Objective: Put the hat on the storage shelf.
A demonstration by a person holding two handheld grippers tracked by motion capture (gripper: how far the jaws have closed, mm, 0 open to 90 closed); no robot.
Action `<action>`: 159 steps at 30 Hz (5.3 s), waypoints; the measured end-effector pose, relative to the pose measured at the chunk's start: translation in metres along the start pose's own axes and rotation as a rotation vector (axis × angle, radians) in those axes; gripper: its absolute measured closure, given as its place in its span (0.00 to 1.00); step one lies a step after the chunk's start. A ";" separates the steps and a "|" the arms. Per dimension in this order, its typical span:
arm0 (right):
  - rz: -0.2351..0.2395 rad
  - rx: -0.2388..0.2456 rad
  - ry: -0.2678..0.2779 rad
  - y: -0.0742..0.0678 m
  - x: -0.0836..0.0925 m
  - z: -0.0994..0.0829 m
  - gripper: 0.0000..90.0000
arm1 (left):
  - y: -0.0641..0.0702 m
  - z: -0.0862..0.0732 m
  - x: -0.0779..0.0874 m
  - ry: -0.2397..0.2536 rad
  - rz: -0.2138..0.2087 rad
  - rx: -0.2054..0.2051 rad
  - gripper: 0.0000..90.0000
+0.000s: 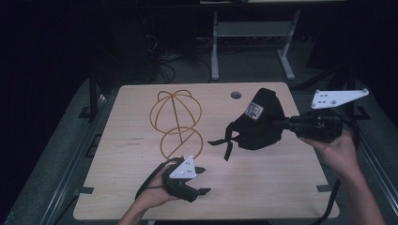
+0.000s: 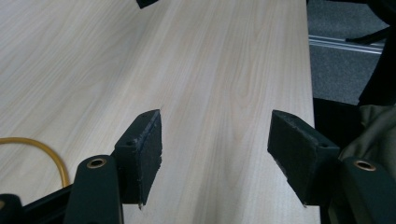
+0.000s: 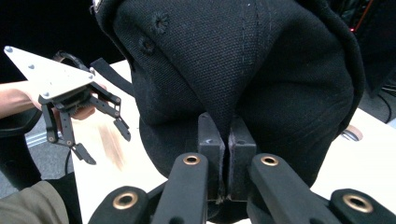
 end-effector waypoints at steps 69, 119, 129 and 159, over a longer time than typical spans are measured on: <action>0.181 0.128 -0.173 -0.041 -0.222 0.168 0.96 | 0.009 0.001 -0.001 -0.002 -0.037 -0.092 0.38; 0.105 -0.025 -0.120 -0.008 -0.187 0.120 0.30 | 0.000 -0.006 -0.003 0.027 0.014 0.010 0.31; 0.081 -0.007 -0.113 -0.005 -0.170 0.114 0.27 | -0.002 -0.008 -0.005 0.022 0.018 0.008 0.31; 0.026 -0.062 -0.126 0.016 -0.112 0.063 0.17 | -0.003 -0.010 -0.009 0.008 0.009 0.044 0.29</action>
Point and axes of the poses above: each handheld gripper's, and its own axes: x roughly backward along the jaws, z roughly out of its top, y roughly to its right, the point moved 5 cm from there along -x, roughly forward along the jaws
